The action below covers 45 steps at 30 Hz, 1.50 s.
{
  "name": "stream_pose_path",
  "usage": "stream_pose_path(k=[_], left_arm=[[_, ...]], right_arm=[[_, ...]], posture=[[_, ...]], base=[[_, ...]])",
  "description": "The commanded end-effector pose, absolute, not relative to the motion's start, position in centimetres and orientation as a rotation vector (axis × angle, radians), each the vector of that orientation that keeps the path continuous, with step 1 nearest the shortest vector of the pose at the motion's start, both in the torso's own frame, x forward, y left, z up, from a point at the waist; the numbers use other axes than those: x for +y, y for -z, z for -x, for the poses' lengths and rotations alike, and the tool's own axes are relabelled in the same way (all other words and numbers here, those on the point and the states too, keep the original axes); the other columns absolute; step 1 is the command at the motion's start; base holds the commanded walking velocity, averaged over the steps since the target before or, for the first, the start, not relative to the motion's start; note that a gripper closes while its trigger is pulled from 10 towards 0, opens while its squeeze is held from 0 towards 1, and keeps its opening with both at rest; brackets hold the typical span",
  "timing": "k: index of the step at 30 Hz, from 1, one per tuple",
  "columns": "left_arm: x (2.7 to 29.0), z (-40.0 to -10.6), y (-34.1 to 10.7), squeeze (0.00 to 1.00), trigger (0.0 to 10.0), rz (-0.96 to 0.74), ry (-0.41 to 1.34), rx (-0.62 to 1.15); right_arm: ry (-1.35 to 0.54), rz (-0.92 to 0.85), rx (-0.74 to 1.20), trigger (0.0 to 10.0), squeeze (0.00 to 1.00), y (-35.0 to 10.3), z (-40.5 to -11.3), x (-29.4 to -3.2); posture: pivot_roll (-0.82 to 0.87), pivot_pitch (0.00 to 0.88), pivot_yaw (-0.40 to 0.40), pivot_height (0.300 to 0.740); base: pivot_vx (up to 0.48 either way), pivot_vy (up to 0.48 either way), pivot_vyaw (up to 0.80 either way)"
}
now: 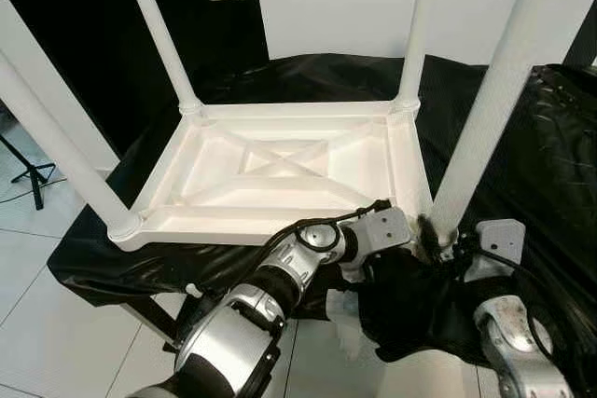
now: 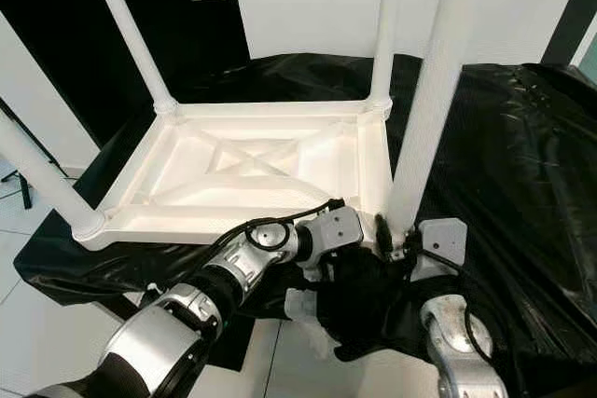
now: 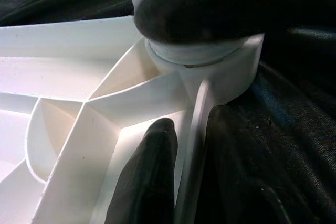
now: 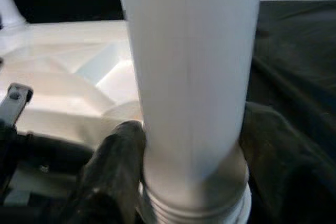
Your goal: Building children table
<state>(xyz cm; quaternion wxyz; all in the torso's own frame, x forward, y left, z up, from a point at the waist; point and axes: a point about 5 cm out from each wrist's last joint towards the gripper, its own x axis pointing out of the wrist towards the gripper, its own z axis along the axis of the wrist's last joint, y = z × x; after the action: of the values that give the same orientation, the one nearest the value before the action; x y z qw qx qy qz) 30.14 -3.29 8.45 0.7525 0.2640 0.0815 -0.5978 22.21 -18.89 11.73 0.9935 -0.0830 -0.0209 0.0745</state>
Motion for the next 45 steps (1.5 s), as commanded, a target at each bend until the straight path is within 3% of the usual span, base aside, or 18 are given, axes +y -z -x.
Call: stream_pose_path(k=[1,2,3,4,5,20,21,34,39,41,44,45], left_arm=[[-2.1,-28.5,-3.8,0.0,10.0,-0.614,1.116,0.357],[-2.1,-28.5,-3.8,0.0,10.0,-0.615,1.117,0.356],[-2.2,-28.5,-3.8,0.0,10.0,-0.615,1.118,0.355],[-2.2,-28.5,-3.8,0.0,10.0,-0.615,1.118,0.355],[-2.2,-28.5,-3.8,0.0,10.0,-0.615,1.118,0.355],[-2.0,-28.7,-3.9,0.0,10.0,-0.617,1.112,0.353],[-2.0,-28.7,-3.9,0.0,10.0,-0.616,1.111,0.354],[-2.0,-28.6,-3.8,0.0,10.0,-0.611,1.114,0.357],[-2.1,-28.6,-3.9,0.0,10.0,-0.611,1.114,0.353],[-2.1,-28.6,-3.9,0.0,10.0,-0.611,1.114,0.352],[-2.0,-28.7,-3.9,0.0,10.0,-0.613,1.112,0.352],[-2.0,-28.7,-3.9,0.0,10.0,-0.613,1.112,0.352]], right_arm=[[-0.206,0.149,-0.027,10.0,1.0,-11.8,-22.3,-19.0],[-0.244,0.17,-0.025,10.0,1.0,-12.0,-22.3,-19.2],[-0.276,0.182,-0.017,10.0,0.23,-12.1,-22.3,-19.5],[-0.276,0.182,-0.017,10.0,0.23,-12.1,-22.3,-19.5],[-0.296,0.189,-0.012,10.0,0.0,-12.2,-22.3,-19.8],[-0.475,0.315,0.049,10.0,0.0,-13.5,-22.9,-22.9],[-0.493,0.322,0.059,0.0,0.0,-13.4,-22.9,-22.9],[-0.545,0.297,0.091,0.0,0.0,-13.0,-22.8,-23.0],[-0.492,0.18,0.133,0.0,0.0,-11.6,-22.1,-20.9],[-0.452,0.153,0.13,0.0,0.0,-11.2,-21.8,-20.0],[-0.161,0.119,0.066,0.0,0.0,-10.5,-21.1,-18.9],[-0.161,0.119,0.066,0.0,0.0,-10.5,-21.1,-18.9]], posture=[[0.02,0.0,0.077,0.74],[0.02,0.0,0.078,0.74],[0.02,0.0,0.078,0.74],[0.02,0.0,0.078,0.74],[0.02,0.0,0.077,0.74],[0.02,0.0,0.077,0.74],[0.03,0.0,0.075,0.74],[0.03,0.0,0.077,0.74],[0.03,0.0,0.076,0.74],[0.03,0.0,0.076,0.74],[0.04,0.0,0.075,0.74],[0.04,0.0,0.075,0.74]], base=[[0.0,0.0,0.0],[0.0,0.0,0.0],[0.0,0.0,0.0],[0.0,0.0,0.0],[0.0,0.0,0.0],[0.0,0.0,0.0],[0.0,0.0,0.0],[0.0,0.0,0.0],[0.0,0.0,0.0],[0.0,0.0,0.0],[0.0,0.0,0.0],[0.0,0.0,0.0]])
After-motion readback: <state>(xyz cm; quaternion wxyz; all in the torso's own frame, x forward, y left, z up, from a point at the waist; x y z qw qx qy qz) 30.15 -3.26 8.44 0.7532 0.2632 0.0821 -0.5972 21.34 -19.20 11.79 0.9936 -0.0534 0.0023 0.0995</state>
